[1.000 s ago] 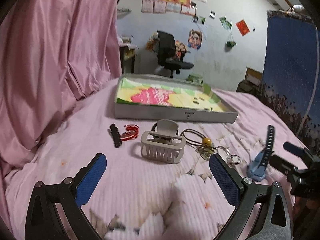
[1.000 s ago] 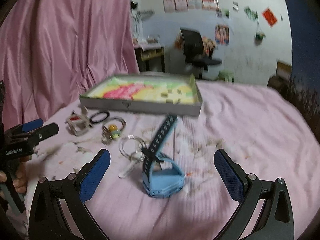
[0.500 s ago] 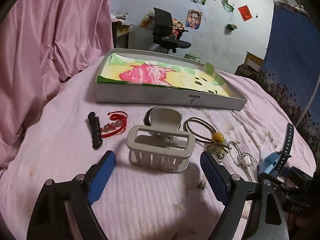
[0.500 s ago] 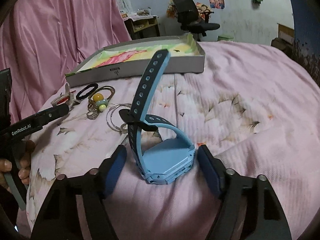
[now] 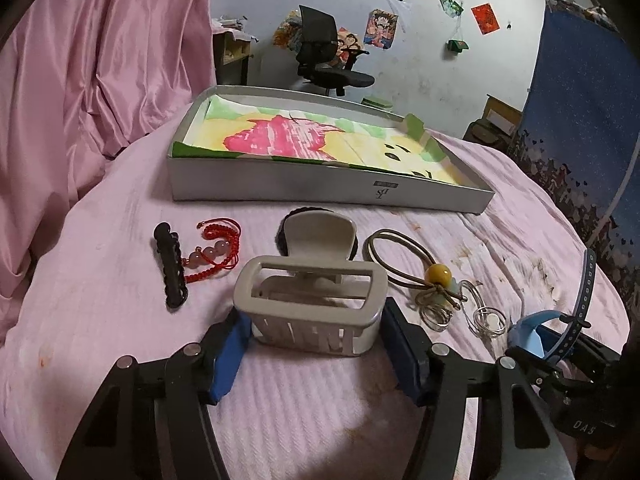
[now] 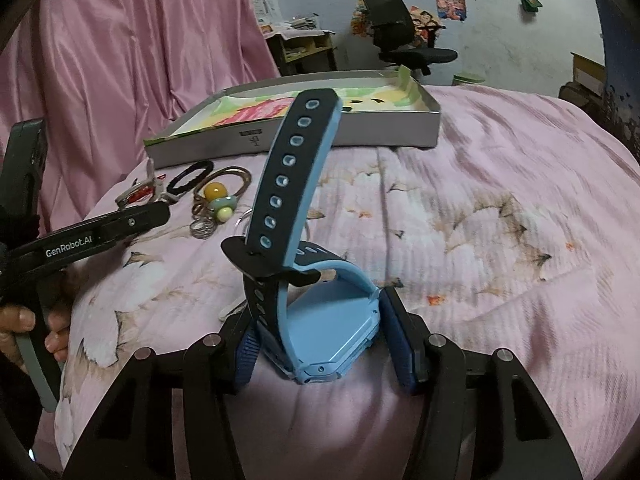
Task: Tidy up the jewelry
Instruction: 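Carry the watch and clip into the grey tray and open both tools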
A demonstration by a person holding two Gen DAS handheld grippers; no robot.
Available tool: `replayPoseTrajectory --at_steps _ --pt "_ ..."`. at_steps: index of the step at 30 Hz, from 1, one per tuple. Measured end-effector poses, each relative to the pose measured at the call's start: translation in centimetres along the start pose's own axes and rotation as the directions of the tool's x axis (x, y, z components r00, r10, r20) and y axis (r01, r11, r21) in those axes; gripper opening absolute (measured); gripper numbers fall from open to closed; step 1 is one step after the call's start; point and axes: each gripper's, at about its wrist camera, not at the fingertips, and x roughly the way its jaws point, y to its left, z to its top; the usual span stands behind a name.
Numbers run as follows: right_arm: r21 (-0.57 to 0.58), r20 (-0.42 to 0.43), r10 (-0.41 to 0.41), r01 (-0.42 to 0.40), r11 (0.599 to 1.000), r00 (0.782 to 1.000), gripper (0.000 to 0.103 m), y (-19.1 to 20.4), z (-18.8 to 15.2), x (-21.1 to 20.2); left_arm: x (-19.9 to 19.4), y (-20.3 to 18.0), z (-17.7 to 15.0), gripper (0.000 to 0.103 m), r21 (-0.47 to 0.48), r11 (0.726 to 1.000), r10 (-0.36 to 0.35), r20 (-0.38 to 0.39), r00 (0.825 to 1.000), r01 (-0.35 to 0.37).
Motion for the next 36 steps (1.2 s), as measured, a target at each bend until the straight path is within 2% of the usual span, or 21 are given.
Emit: replayPoseTrajectory --at_steps 9,15,22,29,36 --pt "-0.019 0.057 0.029 -0.028 0.999 0.998 0.051 0.1 0.0 -1.1 -2.3 -1.4 -1.3 0.061 0.054 0.998 -0.043 0.046 0.998 0.040" --pt "-0.047 0.121 0.047 -0.042 0.998 0.992 0.051 0.6 0.5 -2.8 -3.6 -1.9 -1.4 0.061 0.061 0.997 -0.044 0.085 0.995 0.039" --pt "-0.075 0.188 0.090 -0.077 0.994 0.978 0.051 1.2 4.6 -3.7 -4.7 -1.2 1.8 0.061 0.002 0.999 -0.051 0.151 0.987 0.051" --pt "-0.088 0.210 0.126 -0.110 0.990 0.969 0.051 1.5 12.0 0.7 -2.1 1.3 7.5 0.061 -0.012 1.000 -0.009 0.166 0.986 0.011" --pt "-0.055 0.141 0.125 -0.118 0.991 0.982 0.051 1.4 16.5 7.6 2.5 4.3 11.2 0.061 -0.066 0.998 0.007 0.109 0.994 0.000"
